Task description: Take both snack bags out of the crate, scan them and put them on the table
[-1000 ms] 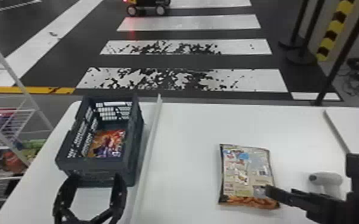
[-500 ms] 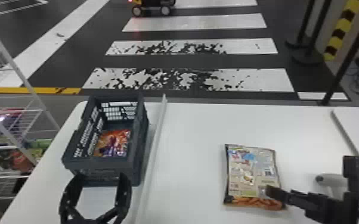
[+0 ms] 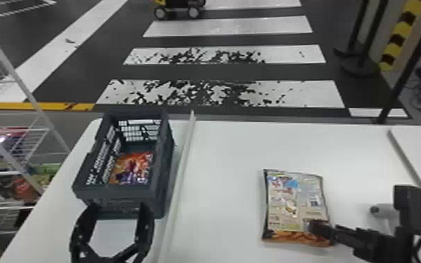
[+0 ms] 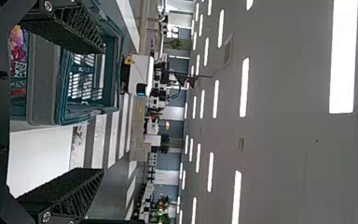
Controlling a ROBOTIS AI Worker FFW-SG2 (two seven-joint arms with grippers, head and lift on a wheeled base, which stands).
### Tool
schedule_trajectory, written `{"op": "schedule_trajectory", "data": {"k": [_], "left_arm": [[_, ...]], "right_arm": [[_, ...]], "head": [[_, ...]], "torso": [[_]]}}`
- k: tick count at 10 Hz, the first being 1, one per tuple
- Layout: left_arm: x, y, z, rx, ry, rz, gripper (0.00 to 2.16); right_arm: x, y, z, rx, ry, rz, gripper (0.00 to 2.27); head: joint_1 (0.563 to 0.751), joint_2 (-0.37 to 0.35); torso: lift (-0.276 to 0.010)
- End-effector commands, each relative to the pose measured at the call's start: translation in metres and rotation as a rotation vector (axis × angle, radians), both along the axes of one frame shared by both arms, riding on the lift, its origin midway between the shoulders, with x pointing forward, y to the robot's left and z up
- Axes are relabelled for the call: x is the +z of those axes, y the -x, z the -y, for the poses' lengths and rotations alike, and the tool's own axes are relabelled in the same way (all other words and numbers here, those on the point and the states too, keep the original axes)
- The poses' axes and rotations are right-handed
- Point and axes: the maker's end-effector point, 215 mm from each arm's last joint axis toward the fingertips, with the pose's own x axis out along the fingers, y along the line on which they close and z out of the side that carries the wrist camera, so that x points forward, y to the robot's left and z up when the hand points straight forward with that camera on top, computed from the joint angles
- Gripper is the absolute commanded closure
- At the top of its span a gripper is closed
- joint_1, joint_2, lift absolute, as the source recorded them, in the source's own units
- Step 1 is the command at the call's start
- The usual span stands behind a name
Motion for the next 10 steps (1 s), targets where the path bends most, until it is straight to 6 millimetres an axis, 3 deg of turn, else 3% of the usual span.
{"op": "schedule_trajectory", "data": {"k": [1,2,4,7,10], "left_arm": [[0.000,0.000,0.000,0.000,0.000,0.000,0.09],[0.000,0.000,0.000,0.000,0.000,0.000,0.09],[0.000,0.000,-0.001,0.006,0.001,-0.001,0.09],[-0.001,0.000,-0.003,0.011,0.002,-0.002,0.09],[-0.001,0.001,-0.004,0.014,0.001,-0.004,0.09]], "right_arm": [[-0.003,-0.001,0.001,0.002,0.011,-0.003,0.38],[-0.003,0.000,0.001,0.009,0.009,-0.004,0.58],[-0.010,0.003,0.005,0.015,0.044,-0.021,2.20],[-0.010,0.002,0.007,0.019,0.063,-0.015,2.26],[0.021,-0.010,0.029,-0.042,0.043,0.036,2.26]], "head": [[0.695,0.131],[0.695,0.131],[0.695,0.130],[0.695,0.125],[0.695,0.117]], "torso": [[-0.094],[-0.094],[-0.094],[-0.094],[-0.094]]}}
